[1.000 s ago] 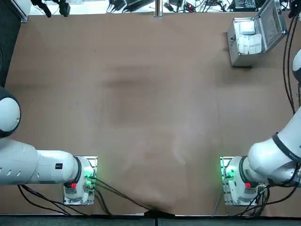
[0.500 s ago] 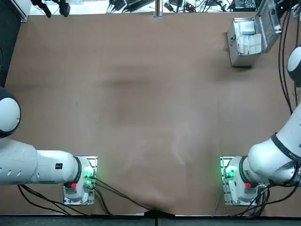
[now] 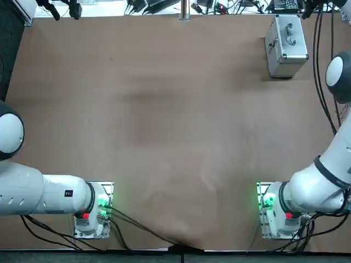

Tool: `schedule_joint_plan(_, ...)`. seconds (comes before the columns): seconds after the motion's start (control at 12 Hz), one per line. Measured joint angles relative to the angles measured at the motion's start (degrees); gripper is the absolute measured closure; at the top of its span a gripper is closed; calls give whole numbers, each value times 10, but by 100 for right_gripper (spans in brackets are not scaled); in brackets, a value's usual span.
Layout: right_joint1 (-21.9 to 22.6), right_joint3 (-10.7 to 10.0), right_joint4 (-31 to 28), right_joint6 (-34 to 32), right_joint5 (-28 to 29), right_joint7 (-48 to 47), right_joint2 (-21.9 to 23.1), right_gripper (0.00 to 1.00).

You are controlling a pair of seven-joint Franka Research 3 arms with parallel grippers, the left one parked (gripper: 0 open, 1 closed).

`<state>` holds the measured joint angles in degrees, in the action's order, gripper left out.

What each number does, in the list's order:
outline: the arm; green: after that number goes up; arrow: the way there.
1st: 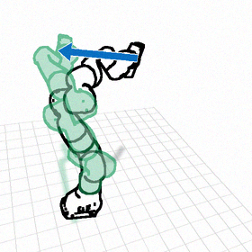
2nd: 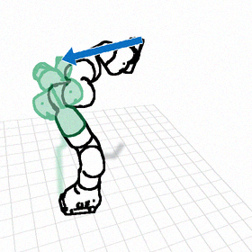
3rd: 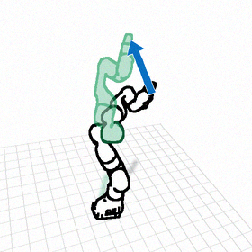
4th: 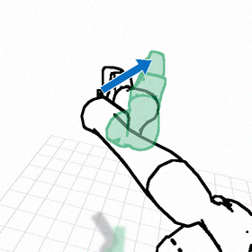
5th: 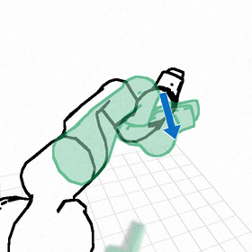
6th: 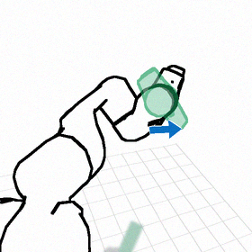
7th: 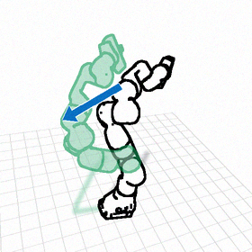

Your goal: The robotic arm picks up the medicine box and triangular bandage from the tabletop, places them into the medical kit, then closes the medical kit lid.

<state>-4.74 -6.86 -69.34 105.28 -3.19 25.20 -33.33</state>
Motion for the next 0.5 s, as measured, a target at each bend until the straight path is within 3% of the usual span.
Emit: schedule_joint_plan(0.5, 21, 0, 0, -12, 0, -22, 5, 98)
